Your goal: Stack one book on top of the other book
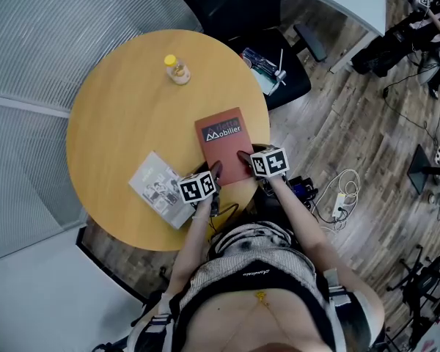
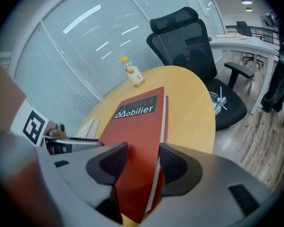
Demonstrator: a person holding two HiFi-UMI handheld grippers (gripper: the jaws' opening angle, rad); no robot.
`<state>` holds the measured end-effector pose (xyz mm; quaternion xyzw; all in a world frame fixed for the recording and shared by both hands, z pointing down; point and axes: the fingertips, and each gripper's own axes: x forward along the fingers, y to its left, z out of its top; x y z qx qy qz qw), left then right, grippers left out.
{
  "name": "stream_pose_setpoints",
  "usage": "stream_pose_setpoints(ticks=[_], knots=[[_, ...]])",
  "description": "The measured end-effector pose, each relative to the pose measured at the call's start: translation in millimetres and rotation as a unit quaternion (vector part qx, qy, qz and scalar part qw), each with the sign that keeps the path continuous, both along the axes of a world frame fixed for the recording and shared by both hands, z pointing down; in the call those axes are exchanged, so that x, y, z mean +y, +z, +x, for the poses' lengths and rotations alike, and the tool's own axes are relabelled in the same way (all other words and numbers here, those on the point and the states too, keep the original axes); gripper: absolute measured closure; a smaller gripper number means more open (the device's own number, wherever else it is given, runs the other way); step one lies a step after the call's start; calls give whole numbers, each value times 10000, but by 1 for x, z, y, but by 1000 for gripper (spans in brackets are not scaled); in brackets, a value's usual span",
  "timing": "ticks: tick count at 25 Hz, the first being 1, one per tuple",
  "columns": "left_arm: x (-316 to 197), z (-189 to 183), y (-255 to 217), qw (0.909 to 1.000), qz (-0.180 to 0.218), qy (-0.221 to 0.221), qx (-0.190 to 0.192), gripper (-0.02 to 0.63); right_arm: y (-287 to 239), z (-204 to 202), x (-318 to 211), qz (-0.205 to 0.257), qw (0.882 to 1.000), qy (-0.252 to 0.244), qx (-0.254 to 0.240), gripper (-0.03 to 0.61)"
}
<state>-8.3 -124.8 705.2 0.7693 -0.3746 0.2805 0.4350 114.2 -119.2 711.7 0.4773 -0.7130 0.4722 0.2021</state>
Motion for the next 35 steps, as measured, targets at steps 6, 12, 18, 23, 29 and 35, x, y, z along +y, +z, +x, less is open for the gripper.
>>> stream_pose_setpoints(ticks=[6,12,18,23,29,35], knots=[[4,0,-2,9999,-42,-59,-120,405,-1,-2,2,-4,10000,26,63,356],[4,-5,-17,9996,92,-123,-224,408,-17,-7,-1,155,9997,-74,160,359],[0,-1,-52,9991,345,-200,-111,410,-53,0,-5,502,9985,-100,184,359],[2,4,-83,9980,578,-236,31,411,-87,5,-3,790,9964,-155,282,359],[9,9,-119,9951,919,-325,143,413,-124,10,2,942,9948,-174,342,359],[12,13,-150,9922,1094,-557,228,413,-158,14,2,1147,9919,-302,445,359]])
